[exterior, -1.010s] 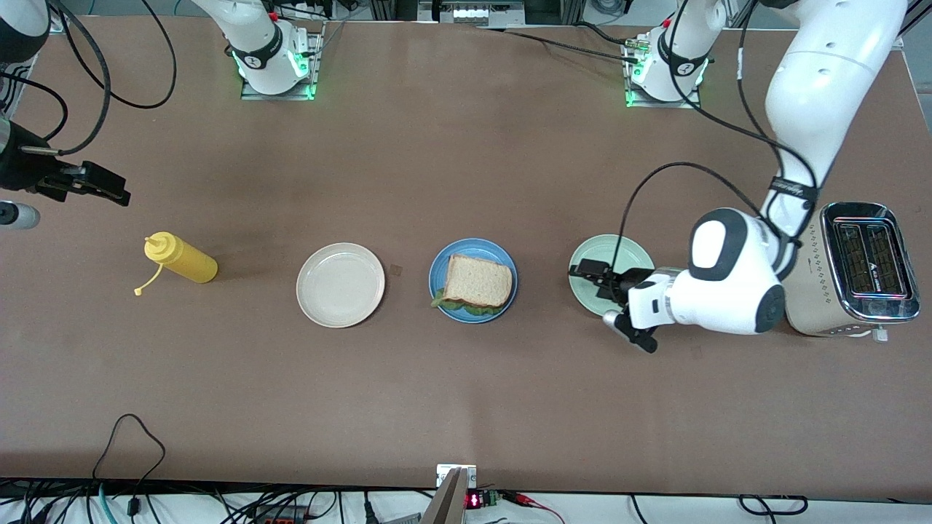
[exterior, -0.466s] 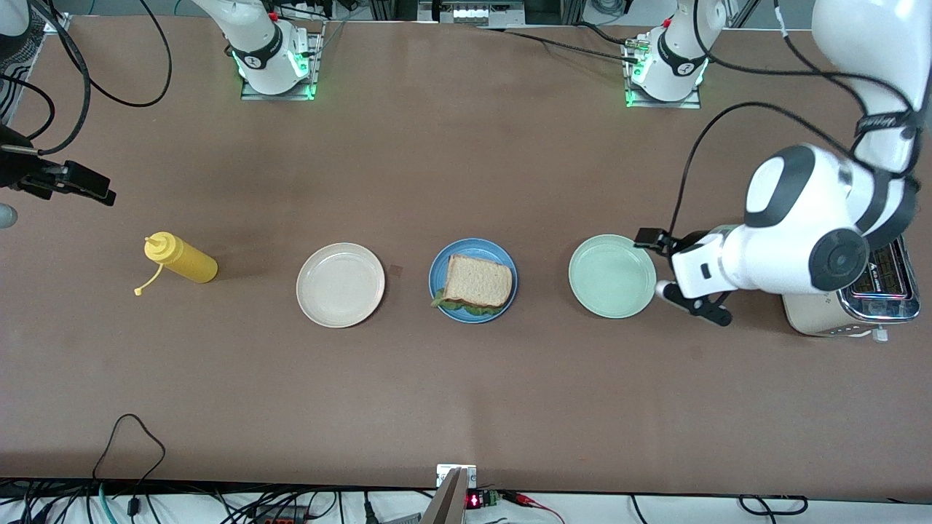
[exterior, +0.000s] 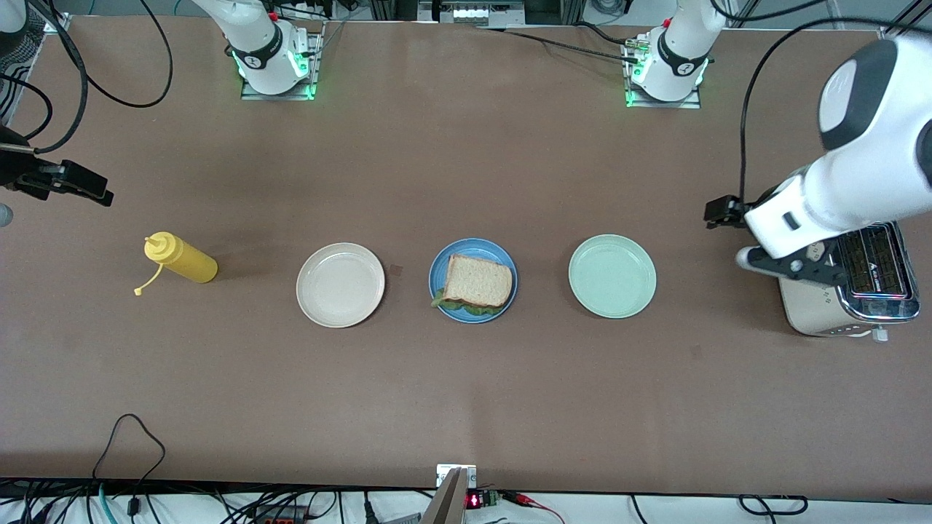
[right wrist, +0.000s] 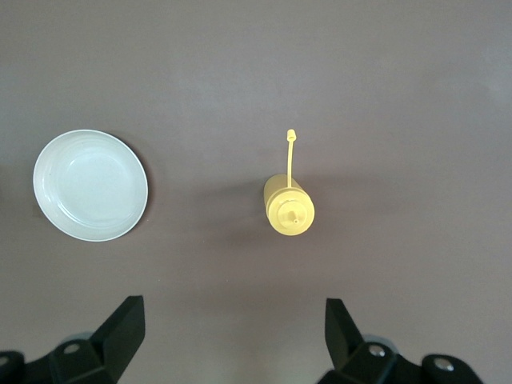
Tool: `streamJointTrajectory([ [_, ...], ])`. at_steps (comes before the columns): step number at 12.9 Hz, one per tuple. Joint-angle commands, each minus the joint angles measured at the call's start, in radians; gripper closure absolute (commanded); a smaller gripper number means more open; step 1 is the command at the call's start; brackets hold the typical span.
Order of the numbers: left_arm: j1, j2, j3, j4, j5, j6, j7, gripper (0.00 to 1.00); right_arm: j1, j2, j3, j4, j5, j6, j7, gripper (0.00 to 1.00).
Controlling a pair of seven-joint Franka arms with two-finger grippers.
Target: Make sandwich in blue plate with both arms
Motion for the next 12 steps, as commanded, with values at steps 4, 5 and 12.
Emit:
streamJointTrajectory([
  [4, -0.076, -0.203, 0.128, -0.206, 0.016, 0.133, -0.027, 0.00, -0.006, -0.001, 0.010, 0.011, 0.000, -0.007, 0.012, 0.00],
  [5, -0.076, -0.229, 0.128, -0.235, 0.014, 0.143, -0.027, 0.00, -0.008, -0.001, 0.010, 0.011, 0.000, -0.007, 0.012, 0.00],
  [12, -0.082, -0.265, 0.128, -0.292, -0.018, 0.183, -0.029, 0.00, -0.009, -0.001, 0.010, 0.011, 0.000, -0.007, 0.012, 0.00],
])
